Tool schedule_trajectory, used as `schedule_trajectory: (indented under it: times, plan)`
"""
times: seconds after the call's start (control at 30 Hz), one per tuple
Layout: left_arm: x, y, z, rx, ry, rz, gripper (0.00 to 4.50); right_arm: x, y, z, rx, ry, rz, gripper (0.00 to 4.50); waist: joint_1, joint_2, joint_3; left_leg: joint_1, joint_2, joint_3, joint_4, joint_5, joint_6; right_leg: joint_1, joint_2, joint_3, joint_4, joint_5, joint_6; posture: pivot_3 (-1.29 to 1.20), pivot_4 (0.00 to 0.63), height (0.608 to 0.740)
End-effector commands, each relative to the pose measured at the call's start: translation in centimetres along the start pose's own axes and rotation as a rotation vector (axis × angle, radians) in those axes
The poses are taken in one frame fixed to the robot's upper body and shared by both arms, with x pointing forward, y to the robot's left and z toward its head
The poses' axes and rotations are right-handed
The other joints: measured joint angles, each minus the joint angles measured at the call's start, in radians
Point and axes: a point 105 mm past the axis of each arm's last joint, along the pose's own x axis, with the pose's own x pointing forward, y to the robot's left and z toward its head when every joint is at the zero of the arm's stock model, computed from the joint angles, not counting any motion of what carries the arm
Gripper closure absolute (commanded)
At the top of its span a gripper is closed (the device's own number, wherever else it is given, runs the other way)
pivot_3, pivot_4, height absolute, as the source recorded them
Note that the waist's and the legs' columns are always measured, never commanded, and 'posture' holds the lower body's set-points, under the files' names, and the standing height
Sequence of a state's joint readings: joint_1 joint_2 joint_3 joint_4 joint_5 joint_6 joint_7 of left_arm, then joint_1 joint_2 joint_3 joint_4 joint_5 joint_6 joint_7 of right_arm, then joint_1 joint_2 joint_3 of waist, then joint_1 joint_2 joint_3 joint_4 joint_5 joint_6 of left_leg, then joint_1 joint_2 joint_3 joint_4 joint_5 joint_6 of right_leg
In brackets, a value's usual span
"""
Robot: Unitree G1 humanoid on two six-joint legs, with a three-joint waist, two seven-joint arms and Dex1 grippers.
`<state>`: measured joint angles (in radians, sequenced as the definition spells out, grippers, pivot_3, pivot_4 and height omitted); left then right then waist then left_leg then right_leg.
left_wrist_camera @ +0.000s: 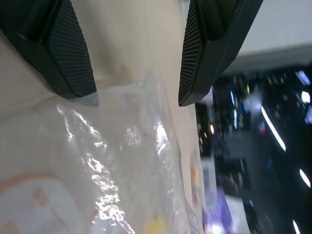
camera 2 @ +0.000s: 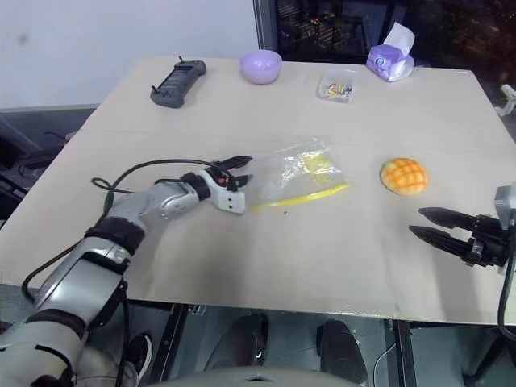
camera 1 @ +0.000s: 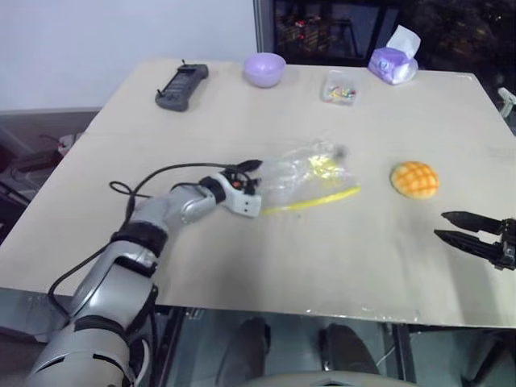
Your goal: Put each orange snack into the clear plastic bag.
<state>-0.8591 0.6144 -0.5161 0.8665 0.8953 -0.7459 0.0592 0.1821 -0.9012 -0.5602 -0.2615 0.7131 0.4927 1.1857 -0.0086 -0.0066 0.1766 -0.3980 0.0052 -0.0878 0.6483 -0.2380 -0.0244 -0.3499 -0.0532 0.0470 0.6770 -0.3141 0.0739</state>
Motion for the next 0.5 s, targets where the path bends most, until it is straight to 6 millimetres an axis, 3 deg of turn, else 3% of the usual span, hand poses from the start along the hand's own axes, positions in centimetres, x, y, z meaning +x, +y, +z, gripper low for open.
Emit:
schedule_trajectory:
  times: [0.03,0.2,0.33,0.47,0.5]
  plan:
    - [1.1,-1.2,1.7,0.027,-0.078,-0.053,1.74,-0.4,0.1,1.0,-0.039,-0.026,-0.015,2.35,0.000,0.000,0.000,0.000,0.000,0.000,0.000,0.000,0.000,0.000,0.000,0.000,0.000,0.000,0.000,0.00,0.150,0.740]
    - [2.1,-1.3,2.3,0.051,-0.096,-0.057,1.74,-0.3,0.2,1.0,-0.040,-0.029,-0.018,2.35,0.001,0.000,0.000,0.000,-0.001,0.000,0.000,0.000,0.000,0.000,0.000,0.000,0.000,0.000,0.000,0.00,0.150,0.740]
    - [2.5,-1.1,2.5,0.057,-0.100,-0.056,2.76,-0.2,0.3,1.0,-0.040,-0.031,-0.018,2.31,0.001,0.000,0.000,0.000,-0.001,0.000,0.000,0.000,0.000,0.000,0.000,0.000,0.000,0.000,0.000,0.00,0.150,0.740]
    - [2.6,-1.1,2.5,0.066,-0.104,-0.048,4.33,0.0,0.2,0.9,-0.038,-0.032,-0.017,2.31,0.007,0.002,-0.003,0.003,-0.001,0.000,0.000,0.000,0.000,0.003,-0.001,0.000,0.000,0.000,0.000,0.00,0.150,0.740]
    - [2.6,-1.0,2.5,0.069,-0.106,-0.039,4.42,0.1,0.2,0.9,-0.038,-0.032,-0.017,2.31,0.007,0.003,-0.004,0.004,-0.001,0.000,0.000,0.000,0.000,0.004,-0.001,-0.001,0.000,0.000,0.001,0.00,0.150,0.740]
